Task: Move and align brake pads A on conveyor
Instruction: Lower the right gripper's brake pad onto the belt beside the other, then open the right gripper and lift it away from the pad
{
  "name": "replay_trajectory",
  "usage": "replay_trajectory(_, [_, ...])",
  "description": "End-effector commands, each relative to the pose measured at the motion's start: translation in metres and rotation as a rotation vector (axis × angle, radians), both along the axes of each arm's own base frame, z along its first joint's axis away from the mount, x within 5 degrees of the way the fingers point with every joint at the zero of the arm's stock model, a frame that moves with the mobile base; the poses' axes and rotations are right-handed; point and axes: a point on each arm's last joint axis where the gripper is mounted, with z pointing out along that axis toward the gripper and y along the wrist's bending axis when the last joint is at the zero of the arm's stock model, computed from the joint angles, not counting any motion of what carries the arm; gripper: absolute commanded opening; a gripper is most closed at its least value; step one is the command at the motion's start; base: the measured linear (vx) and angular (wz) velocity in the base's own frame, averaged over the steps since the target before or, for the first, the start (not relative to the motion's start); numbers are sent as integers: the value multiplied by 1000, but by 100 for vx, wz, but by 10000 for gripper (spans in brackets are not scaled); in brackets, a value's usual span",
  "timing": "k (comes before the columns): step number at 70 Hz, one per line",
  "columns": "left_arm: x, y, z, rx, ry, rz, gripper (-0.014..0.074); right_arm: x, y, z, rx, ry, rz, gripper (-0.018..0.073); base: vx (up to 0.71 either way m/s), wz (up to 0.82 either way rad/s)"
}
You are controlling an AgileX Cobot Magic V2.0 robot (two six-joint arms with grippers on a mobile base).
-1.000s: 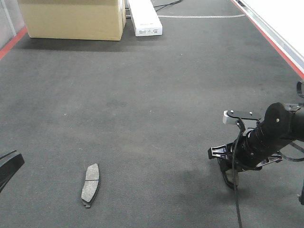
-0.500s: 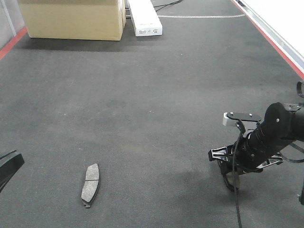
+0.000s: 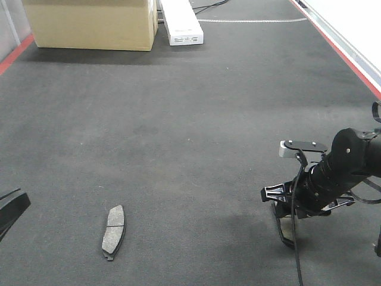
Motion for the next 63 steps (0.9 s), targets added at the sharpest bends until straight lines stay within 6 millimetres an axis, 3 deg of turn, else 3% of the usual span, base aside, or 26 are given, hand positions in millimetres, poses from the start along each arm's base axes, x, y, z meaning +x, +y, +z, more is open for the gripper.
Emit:
replay_trajectory(1, [1,2,10,-23,-33,24,-6,5,1,21,17,-90,-1,356,0,0])
replay_trajectory(17, [1,2,10,-23,-33,24,-6,2,-2,32,12,-116,5,316,0,0])
replay_trajectory(30, [1,2,10,-23,-33,24,-6,-19,-9,69,-42,-215,51,118,0,0])
replay_trajectory(37, [1,2,10,-23,-33,24,-6,-42,-14,88,-53,-285,62,-12,0,0])
replay_trajectory(63, [1,2,10,-23,-33,24,-6,-142,-31,127,-74,-628,82,-3,0,0])
